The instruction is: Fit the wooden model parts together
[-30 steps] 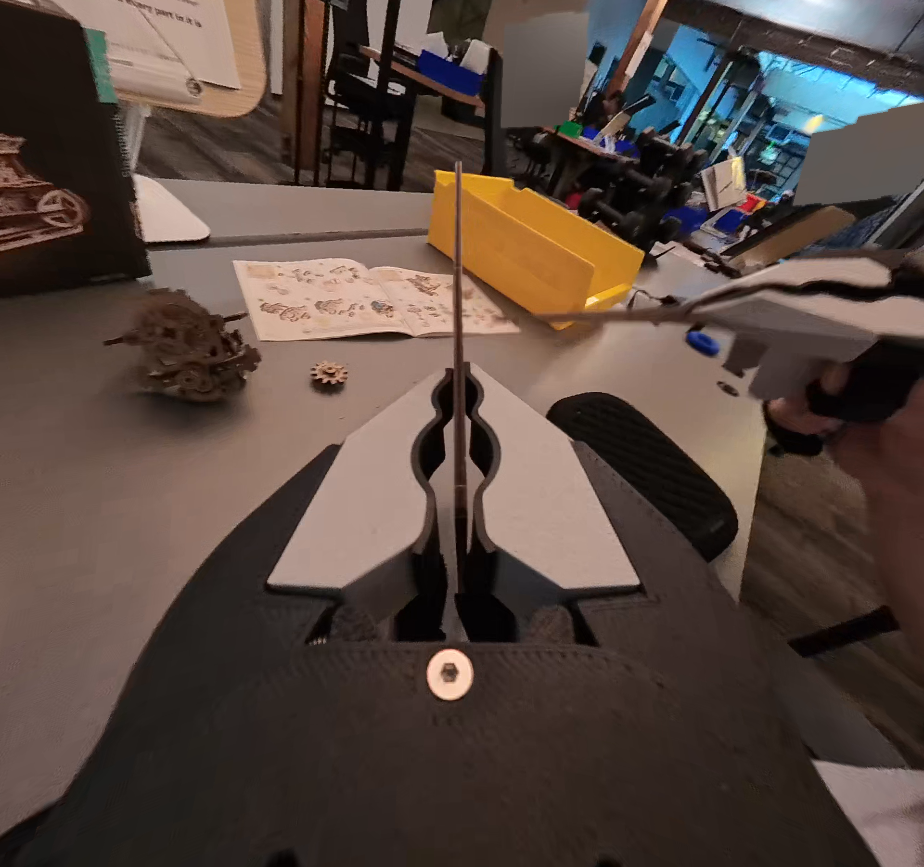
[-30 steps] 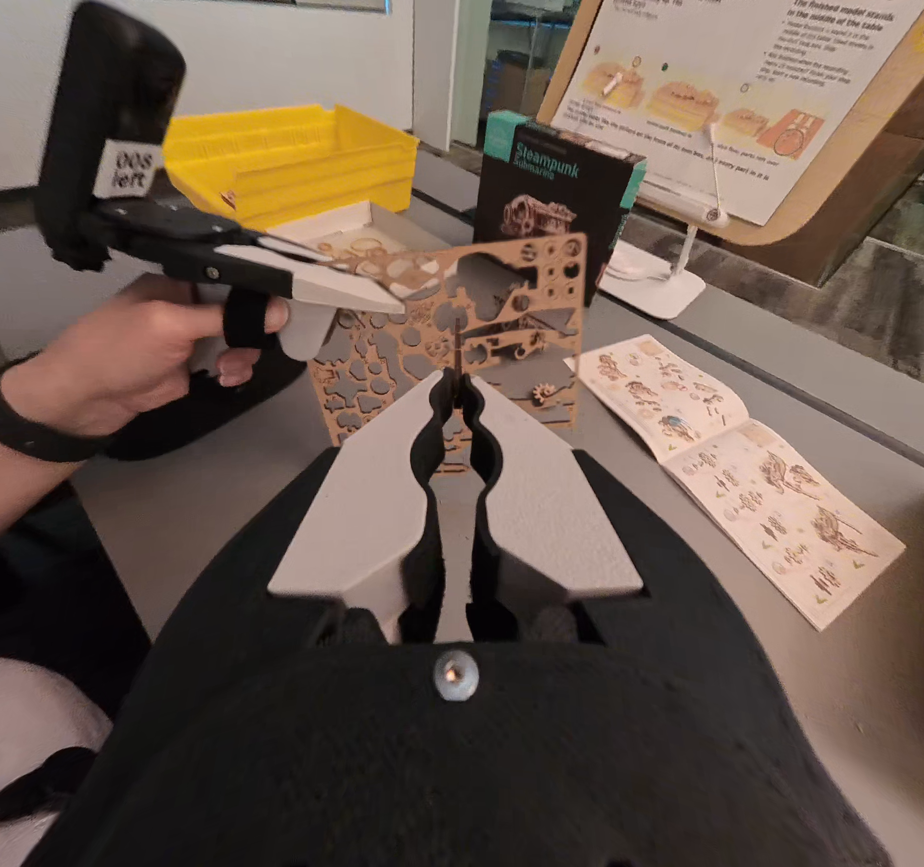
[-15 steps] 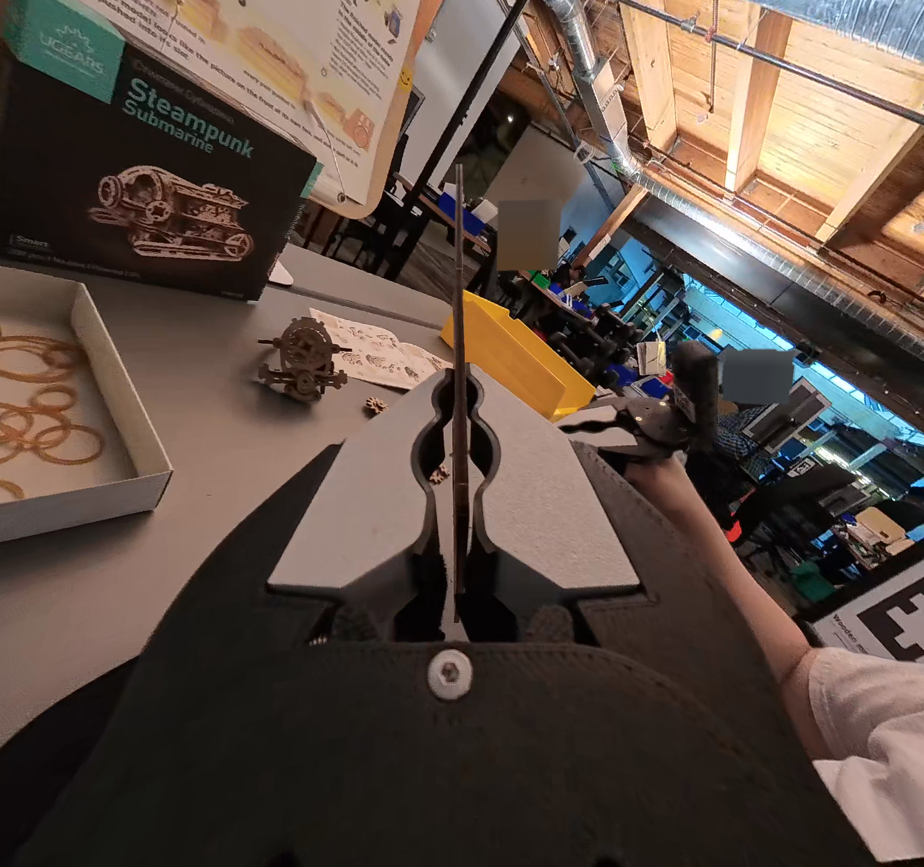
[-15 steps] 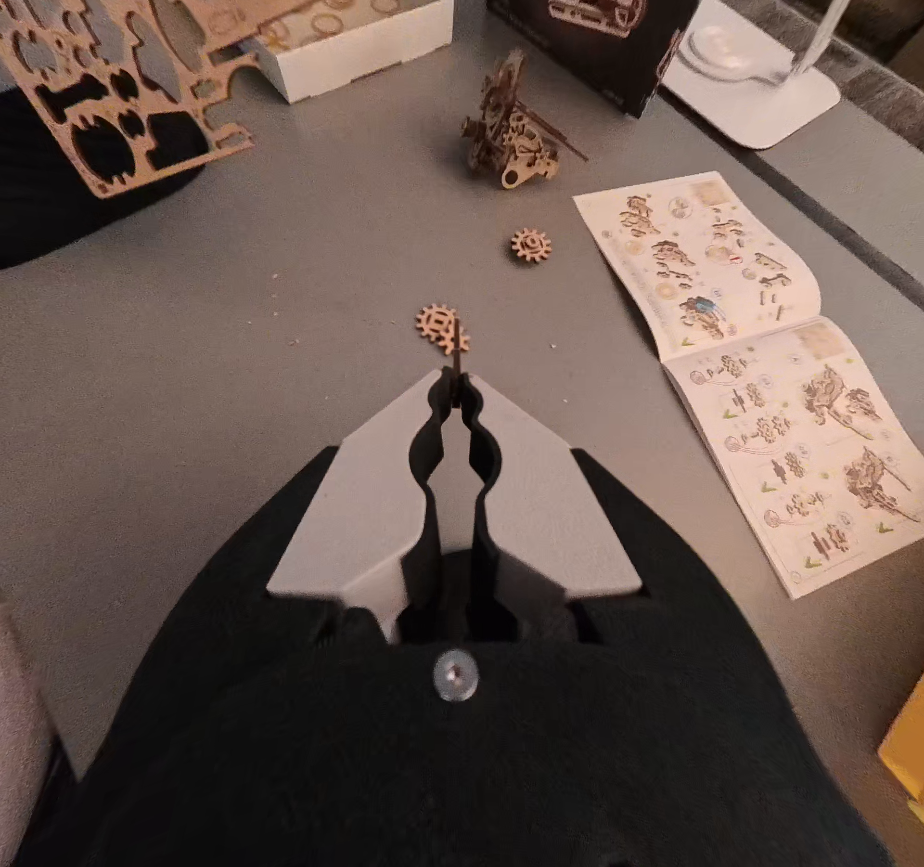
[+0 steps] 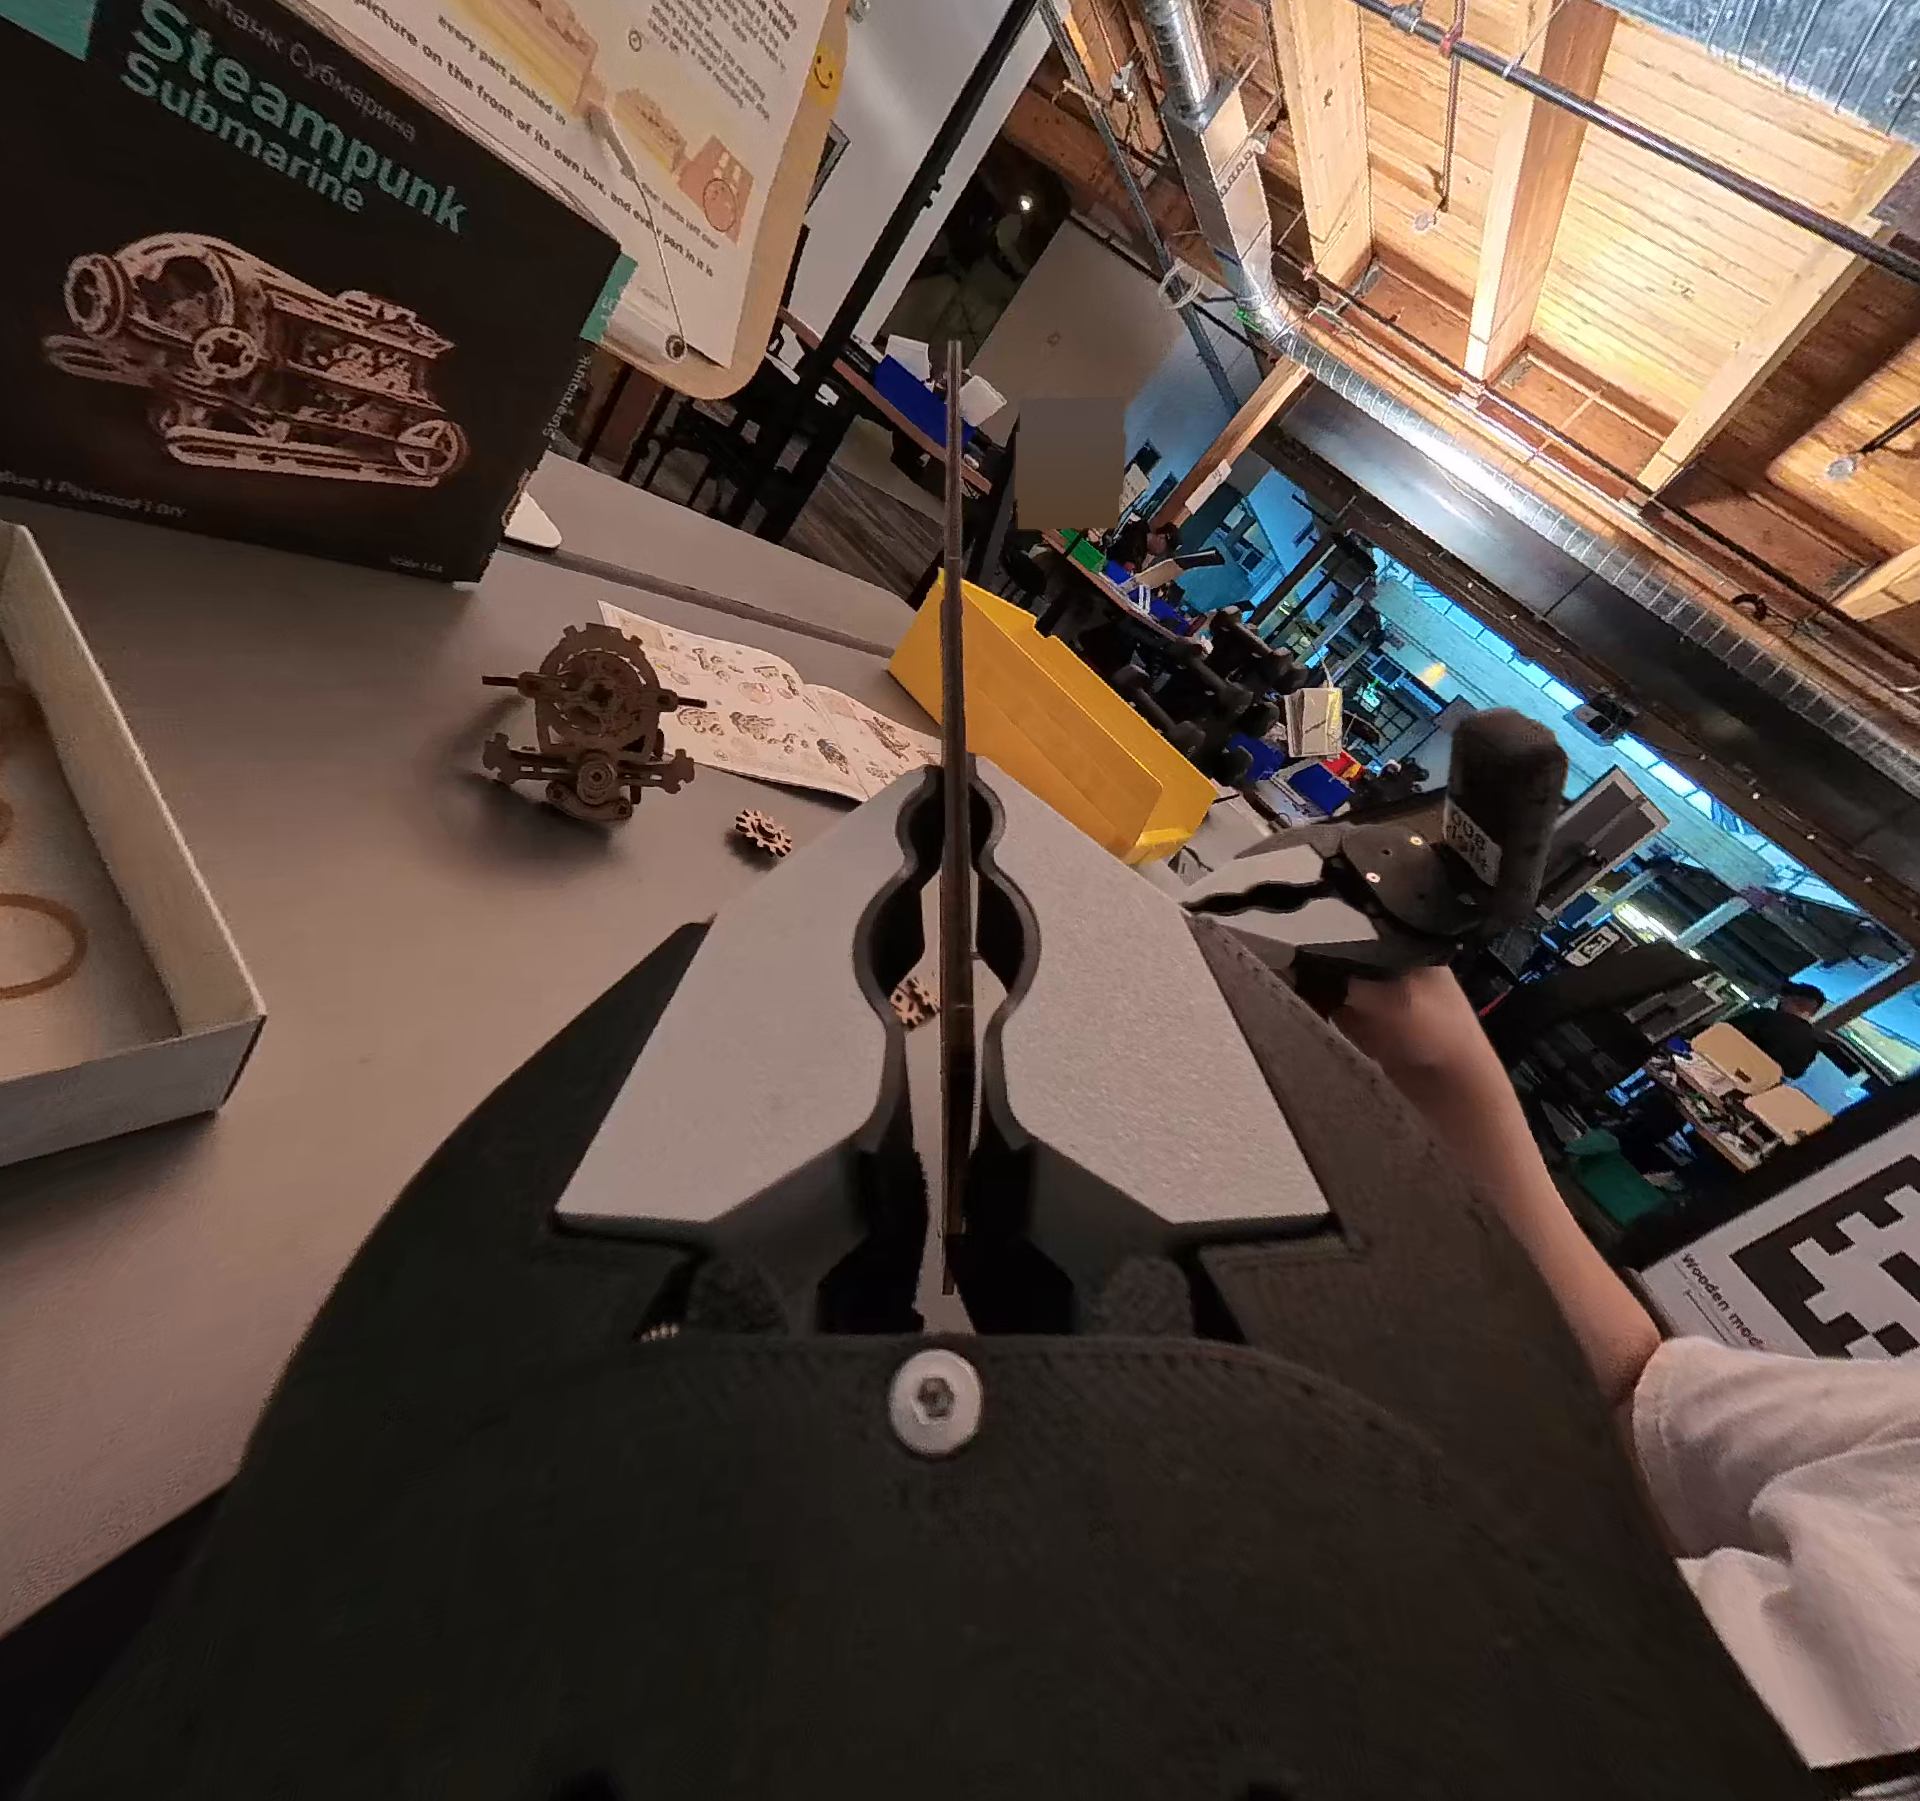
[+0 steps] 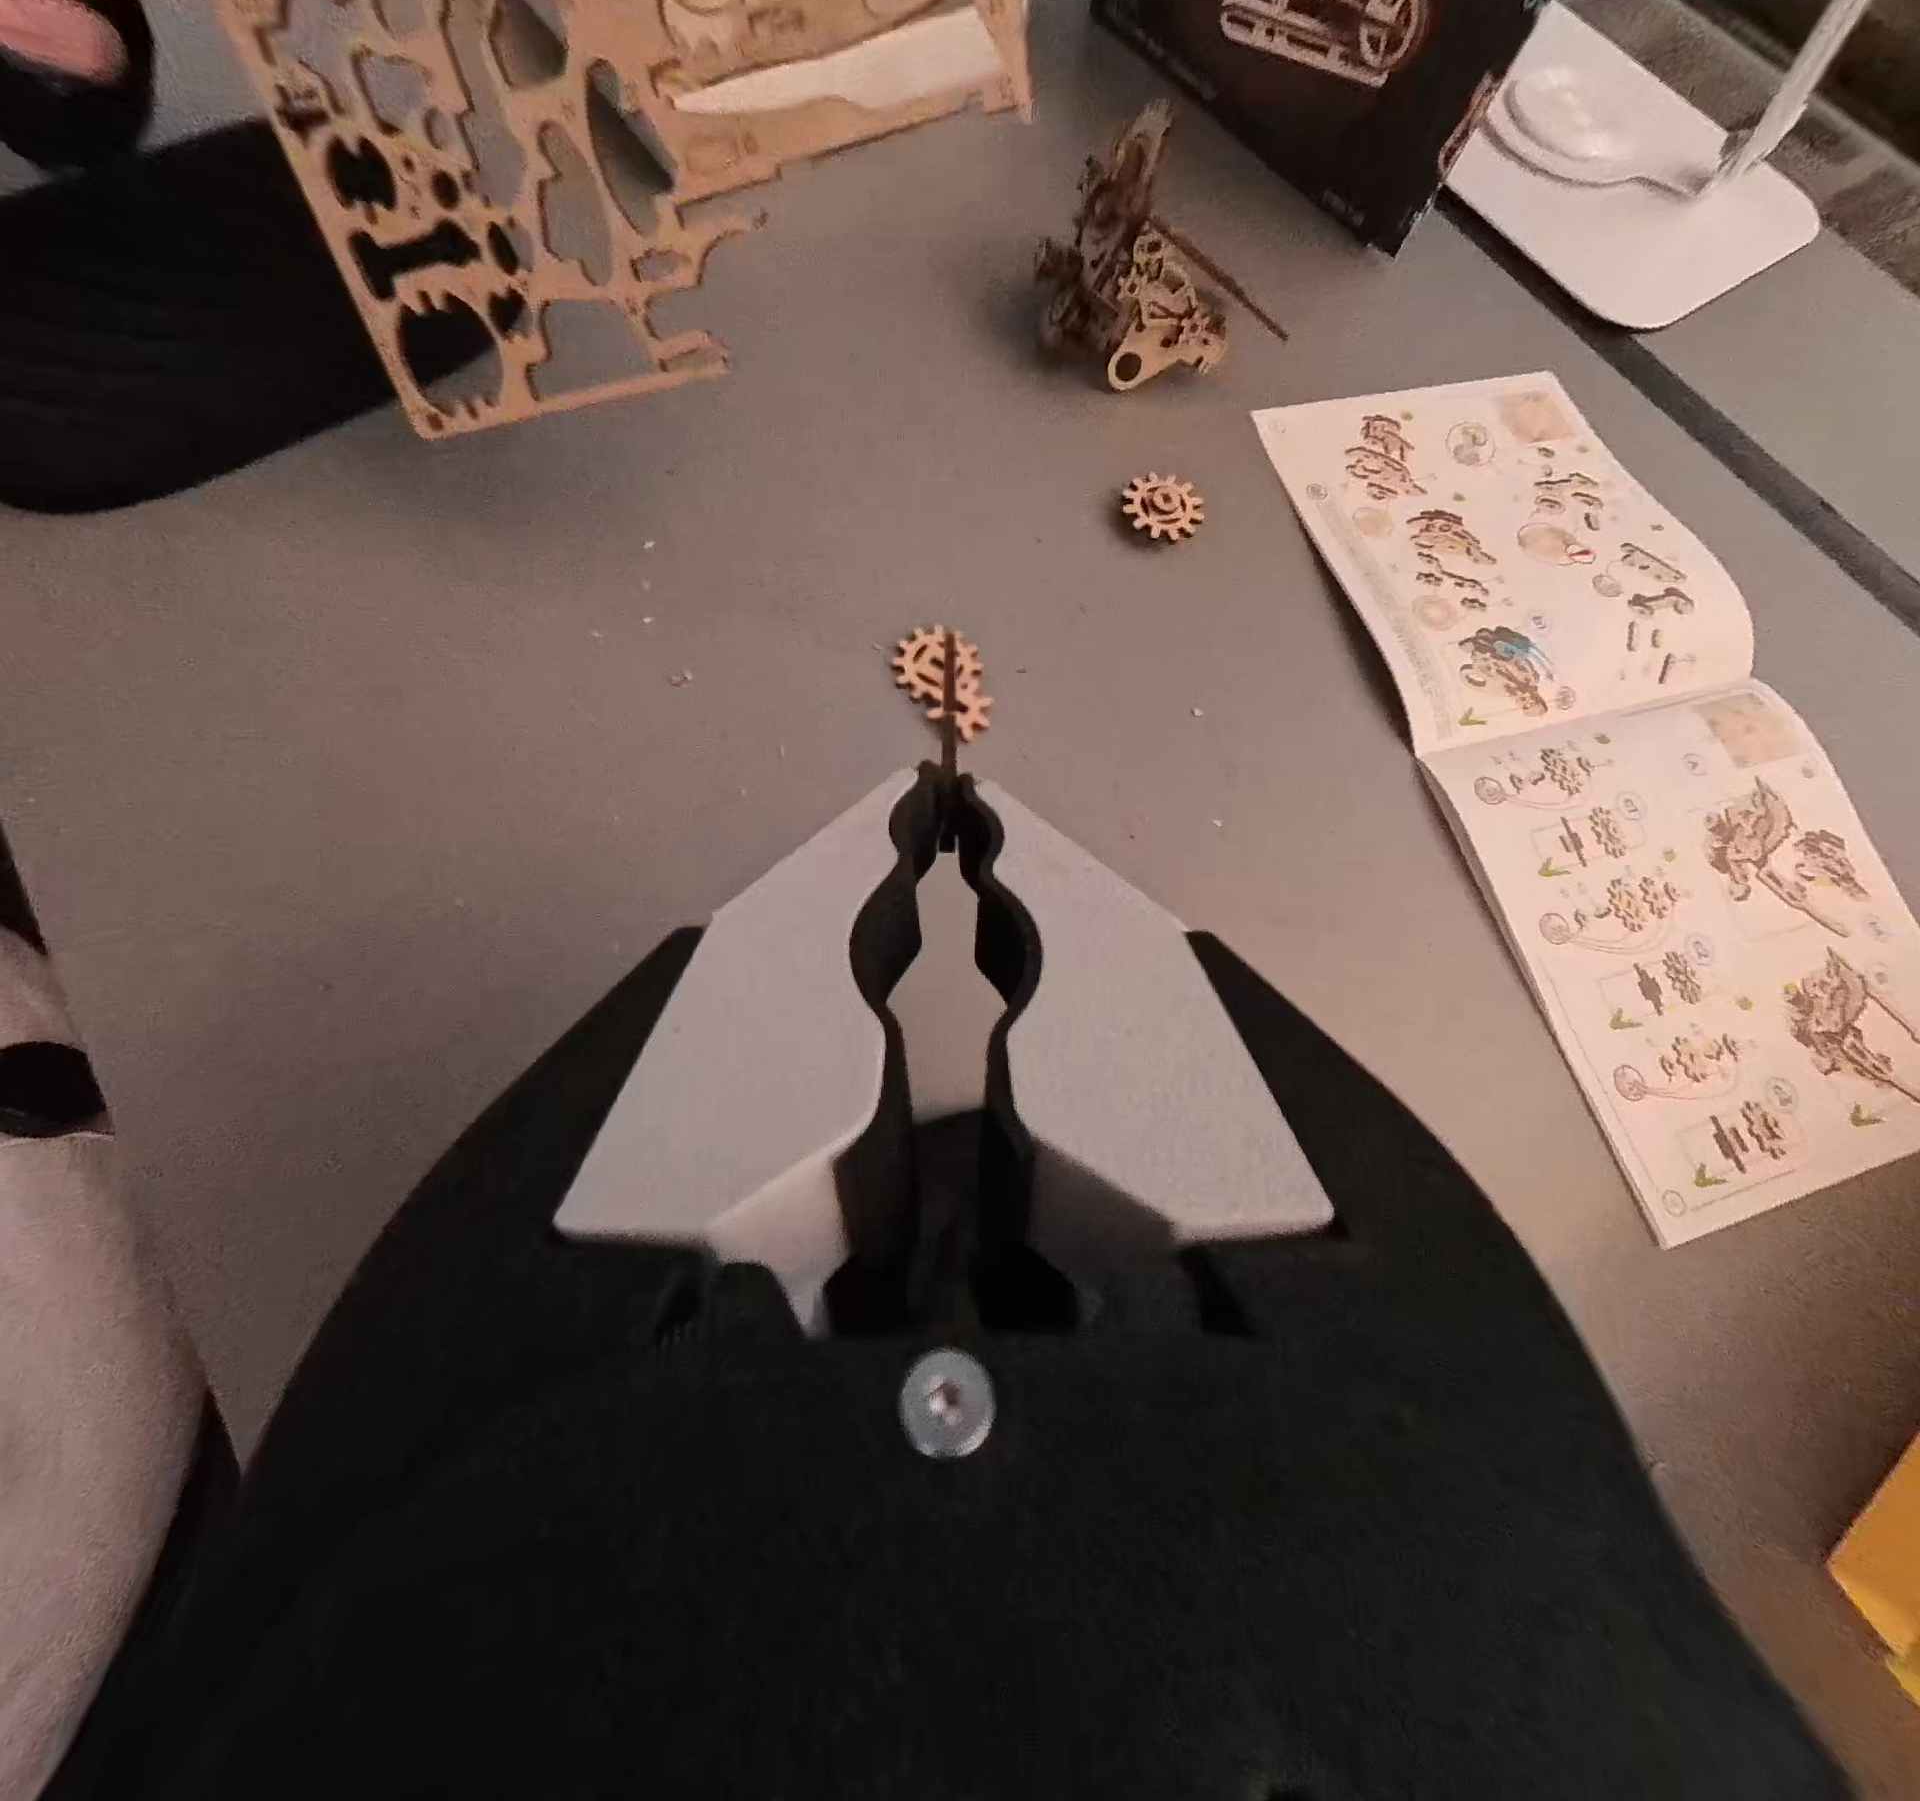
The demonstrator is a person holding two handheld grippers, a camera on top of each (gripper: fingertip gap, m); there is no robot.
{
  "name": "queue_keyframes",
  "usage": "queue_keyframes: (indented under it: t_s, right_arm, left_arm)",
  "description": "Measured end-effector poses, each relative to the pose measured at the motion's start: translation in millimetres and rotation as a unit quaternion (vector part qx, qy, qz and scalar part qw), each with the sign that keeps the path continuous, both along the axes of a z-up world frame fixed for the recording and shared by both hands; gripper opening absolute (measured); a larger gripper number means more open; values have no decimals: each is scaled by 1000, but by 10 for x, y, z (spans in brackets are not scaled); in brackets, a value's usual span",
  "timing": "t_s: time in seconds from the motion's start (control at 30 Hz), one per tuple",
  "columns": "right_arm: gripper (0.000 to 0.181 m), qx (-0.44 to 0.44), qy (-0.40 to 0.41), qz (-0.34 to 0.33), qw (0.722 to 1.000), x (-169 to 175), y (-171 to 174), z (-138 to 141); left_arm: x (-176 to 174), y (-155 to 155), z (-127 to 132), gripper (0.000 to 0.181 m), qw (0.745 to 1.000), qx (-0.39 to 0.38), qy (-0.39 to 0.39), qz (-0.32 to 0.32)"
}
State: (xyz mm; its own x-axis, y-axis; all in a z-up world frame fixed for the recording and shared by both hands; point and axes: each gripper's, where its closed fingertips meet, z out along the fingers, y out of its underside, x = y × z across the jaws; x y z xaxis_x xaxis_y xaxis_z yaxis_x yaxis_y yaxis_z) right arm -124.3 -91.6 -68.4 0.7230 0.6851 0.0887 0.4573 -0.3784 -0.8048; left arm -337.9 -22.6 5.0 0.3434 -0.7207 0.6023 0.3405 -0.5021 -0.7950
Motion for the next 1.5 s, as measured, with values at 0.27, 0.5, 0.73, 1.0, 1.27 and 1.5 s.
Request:
queue_keyframes:
  t_s: [0.27, 0.5, 0.73, 1.0, 1.27, 1.5]
  right_arm:
    - [0, 42, 71, -51, 995, 426, 7, 15]
    - [1, 81, 80, -97, 989, 784, 90, -65]
    - [1, 79, 86, -20, 993, 796, 149, -97]
    - [0, 182, 36, 96, 978, 826, 117, -133]
    - [0, 160, 132, 99, 973, 787, 70, -114]
    - [0, 151, 175, 94, 968, 798, 80, -49]
  left_arm:
    - [349, 125, -186, 0, 997, -50, -40, -33]
    - [623, 162, -320, 0, 998, -37, -7, -41]
    - [775, 310, -156, 0, 999, -14, 18, -39]
    - [1032, 410, -103, 0, 998, 23, 44, -44]
    - [1061, 309, -270, 0, 996, -4, 7, -86]
    - [926, 373, -268, 0, 997, -19, -14, -69]
